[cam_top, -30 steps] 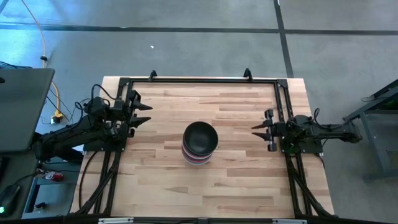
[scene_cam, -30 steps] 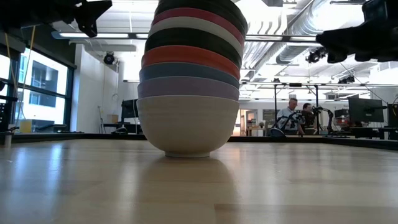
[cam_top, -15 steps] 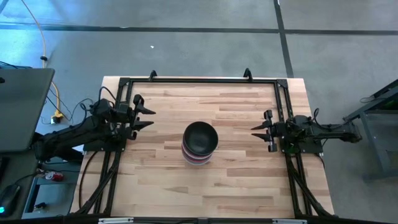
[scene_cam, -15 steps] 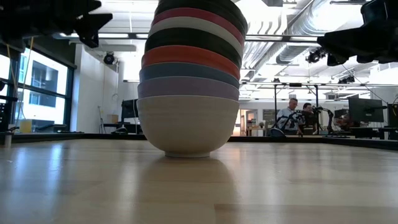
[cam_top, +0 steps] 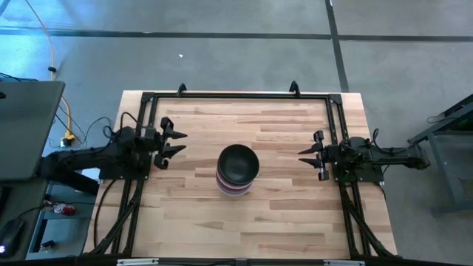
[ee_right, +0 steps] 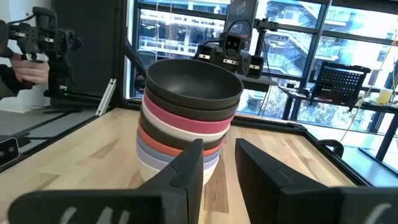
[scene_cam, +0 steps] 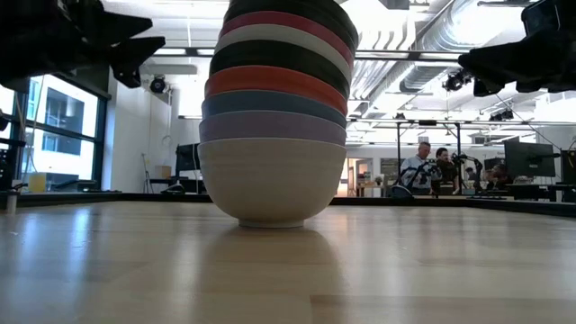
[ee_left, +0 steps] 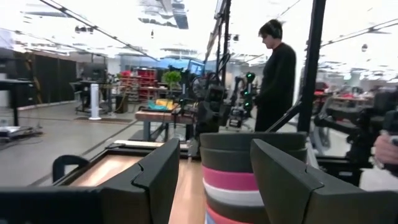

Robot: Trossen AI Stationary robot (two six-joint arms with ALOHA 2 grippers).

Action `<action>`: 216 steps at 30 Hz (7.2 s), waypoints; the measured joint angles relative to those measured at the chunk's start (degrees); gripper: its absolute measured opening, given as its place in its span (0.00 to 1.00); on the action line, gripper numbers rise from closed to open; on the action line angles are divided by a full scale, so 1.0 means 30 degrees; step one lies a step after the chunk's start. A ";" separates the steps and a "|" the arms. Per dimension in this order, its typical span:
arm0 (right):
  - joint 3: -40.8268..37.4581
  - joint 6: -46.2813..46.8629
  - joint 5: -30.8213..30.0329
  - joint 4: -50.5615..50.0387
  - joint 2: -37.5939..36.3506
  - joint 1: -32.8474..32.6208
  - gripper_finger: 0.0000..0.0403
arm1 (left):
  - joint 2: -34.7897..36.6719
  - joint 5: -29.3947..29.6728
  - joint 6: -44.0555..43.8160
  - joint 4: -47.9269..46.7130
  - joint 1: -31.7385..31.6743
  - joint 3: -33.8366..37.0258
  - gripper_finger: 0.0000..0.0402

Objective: Nest bowls inside each other
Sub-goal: Return to Home Position

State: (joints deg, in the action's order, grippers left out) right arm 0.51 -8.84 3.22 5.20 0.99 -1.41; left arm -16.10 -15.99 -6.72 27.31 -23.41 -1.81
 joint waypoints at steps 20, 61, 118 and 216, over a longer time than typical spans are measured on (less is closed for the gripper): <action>-0.0007 0.0467 -0.0425 -0.1118 0.0000 0.0007 0.21 | 0.0000 0.3066 0.2037 -0.0417 0.3119 0.0310 0.46; -0.0015 0.1151 -0.0423 -0.1337 0.0015 0.0014 0.21 | 0.3989 0.1870 0.4007 -0.3082 0.5339 0.0368 0.46; -0.0015 0.2464 -0.0755 -0.1401 0.0022 0.0007 0.21 | 0.5289 0.7242 0.5876 -0.8678 0.6686 0.0383 0.46; 0.0189 0.5443 -0.1071 -0.1963 0.0018 -0.0073 0.21 | 0.5282 0.7540 0.1448 -0.8614 0.6686 0.0368 0.46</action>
State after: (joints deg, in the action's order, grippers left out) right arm 1.08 7.49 0.01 -0.69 1.05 -1.63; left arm -0.25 6.63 -2.37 1.47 -3.36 -0.71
